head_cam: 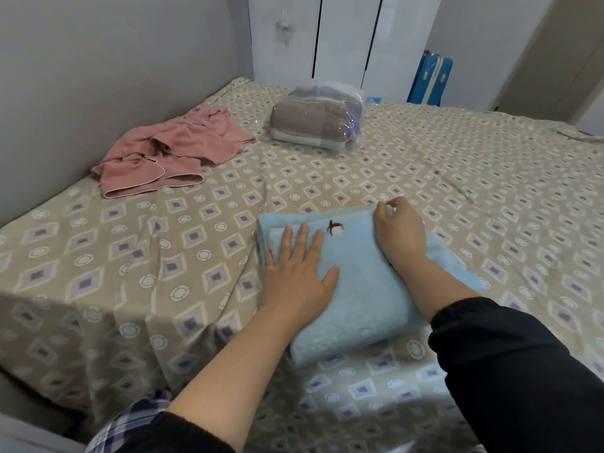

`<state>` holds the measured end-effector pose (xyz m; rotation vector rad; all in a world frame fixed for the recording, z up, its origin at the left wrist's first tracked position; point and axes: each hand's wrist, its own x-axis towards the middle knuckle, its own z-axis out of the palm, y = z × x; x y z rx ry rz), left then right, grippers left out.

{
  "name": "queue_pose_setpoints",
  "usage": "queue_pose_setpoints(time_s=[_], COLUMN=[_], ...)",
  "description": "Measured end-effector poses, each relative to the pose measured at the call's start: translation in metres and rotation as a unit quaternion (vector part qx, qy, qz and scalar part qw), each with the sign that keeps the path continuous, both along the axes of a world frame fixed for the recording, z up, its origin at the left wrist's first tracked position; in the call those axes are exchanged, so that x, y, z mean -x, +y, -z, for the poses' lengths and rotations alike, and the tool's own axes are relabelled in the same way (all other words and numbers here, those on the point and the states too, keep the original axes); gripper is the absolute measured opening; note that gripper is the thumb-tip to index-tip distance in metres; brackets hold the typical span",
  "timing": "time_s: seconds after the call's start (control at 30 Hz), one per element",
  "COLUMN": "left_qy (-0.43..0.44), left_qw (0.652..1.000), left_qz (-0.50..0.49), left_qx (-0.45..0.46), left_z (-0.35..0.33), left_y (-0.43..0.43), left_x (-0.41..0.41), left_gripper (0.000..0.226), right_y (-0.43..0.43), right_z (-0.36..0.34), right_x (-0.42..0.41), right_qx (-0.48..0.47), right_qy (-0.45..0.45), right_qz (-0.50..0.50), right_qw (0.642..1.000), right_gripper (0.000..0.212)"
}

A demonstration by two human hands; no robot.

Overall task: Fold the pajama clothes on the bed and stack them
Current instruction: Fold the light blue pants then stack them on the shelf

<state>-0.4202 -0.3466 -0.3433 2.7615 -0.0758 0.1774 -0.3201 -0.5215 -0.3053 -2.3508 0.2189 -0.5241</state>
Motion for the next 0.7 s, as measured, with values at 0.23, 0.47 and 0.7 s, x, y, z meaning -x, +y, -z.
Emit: queue_pose_setpoints(time_s=[0.23, 0.47, 0.7], left_qy=[0.005, 0.009, 0.014], left_qw=[1.000, 1.000, 1.000], left_qz=[-0.001, -0.001, 0.005], left_qx=[0.003, -0.002, 0.000], left_z=[0.003, 0.003, 0.000], left_y=[0.001, 0.000, 0.001], left_x=[-0.001, -0.001, 0.001], left_gripper=[0.068, 0.067, 0.065], right_y=[0.008, 0.007, -0.007], right_z=[-0.012, -0.011, -0.031], right_x=[0.000, 0.065, 0.030], right_qx=[0.158, 0.298, 0.338], right_qy=[0.074, -0.104, 0.179], right_qz=[-0.025, -0.309, -0.124], right_qw=[0.984, 0.897, 0.915], right_gripper=[0.035, 0.049, 0.057])
